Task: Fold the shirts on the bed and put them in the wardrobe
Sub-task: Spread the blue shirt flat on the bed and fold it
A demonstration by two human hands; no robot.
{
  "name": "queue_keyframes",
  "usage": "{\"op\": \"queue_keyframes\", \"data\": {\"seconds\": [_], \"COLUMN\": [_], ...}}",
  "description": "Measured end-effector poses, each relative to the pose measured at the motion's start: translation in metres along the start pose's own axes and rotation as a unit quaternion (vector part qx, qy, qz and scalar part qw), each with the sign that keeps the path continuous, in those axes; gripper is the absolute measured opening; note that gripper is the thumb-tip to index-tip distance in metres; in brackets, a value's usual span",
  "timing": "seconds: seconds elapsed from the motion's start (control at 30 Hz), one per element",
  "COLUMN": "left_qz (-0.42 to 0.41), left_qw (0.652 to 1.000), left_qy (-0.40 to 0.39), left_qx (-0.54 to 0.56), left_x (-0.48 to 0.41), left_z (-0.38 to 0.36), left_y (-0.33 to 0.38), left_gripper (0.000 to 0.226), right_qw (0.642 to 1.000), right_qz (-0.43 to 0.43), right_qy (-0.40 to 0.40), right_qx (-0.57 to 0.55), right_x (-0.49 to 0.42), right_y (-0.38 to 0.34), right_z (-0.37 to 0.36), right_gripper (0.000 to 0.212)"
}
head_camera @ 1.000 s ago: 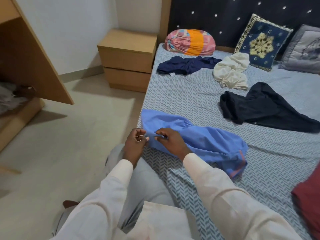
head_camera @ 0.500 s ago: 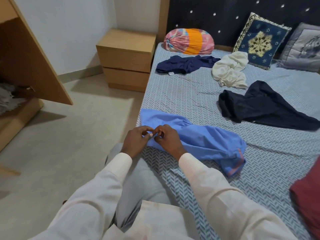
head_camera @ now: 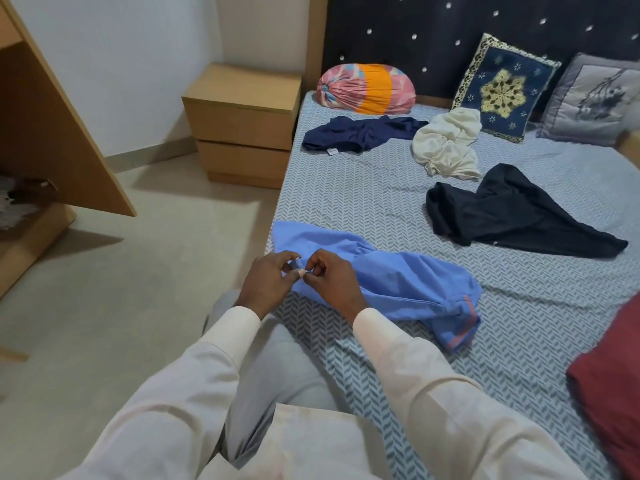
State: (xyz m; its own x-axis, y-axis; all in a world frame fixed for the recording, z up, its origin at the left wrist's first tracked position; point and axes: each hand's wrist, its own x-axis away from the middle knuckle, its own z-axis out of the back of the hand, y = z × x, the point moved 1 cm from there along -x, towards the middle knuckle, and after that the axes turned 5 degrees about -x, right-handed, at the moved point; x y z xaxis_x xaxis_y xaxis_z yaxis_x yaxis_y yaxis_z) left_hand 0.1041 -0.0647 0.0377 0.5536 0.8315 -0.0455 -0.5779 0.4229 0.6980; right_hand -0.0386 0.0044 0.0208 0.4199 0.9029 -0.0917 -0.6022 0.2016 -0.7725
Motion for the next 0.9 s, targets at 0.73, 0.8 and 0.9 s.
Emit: {"op": "queue_keyframes", "data": {"seconds": [0.73, 0.8, 0.9], "left_qz": [-0.009, -0.002, 0.034], "left_qw": [1.0, 1.0, 0.999], "left_qy": [-0.013, -0.01, 0.0], "left_qx": [0.026, 0.017, 0.008], "left_x": [0.003, 0.003, 0.001], "left_z": [0.005, 0.004, 0.005], "left_y": [-0.002, -0.003, -0.003], "left_gripper": [0.017, 0.014, 0.015], "right_qw": [1.0, 1.0, 1.0], "right_qz": [0.016, 0.018, 0.017], "right_qy": [-0.013, -0.016, -0.014], "right_qx": [-0.007, -0.008, -0.023], "right_x": [-0.001, -0.002, -0.002], "right_y": [-0.002, -0.004, -0.003], "right_z": [-0.005, -0.005, -0.005], "right_gripper": [0.012, 0.01, 0.013]}}
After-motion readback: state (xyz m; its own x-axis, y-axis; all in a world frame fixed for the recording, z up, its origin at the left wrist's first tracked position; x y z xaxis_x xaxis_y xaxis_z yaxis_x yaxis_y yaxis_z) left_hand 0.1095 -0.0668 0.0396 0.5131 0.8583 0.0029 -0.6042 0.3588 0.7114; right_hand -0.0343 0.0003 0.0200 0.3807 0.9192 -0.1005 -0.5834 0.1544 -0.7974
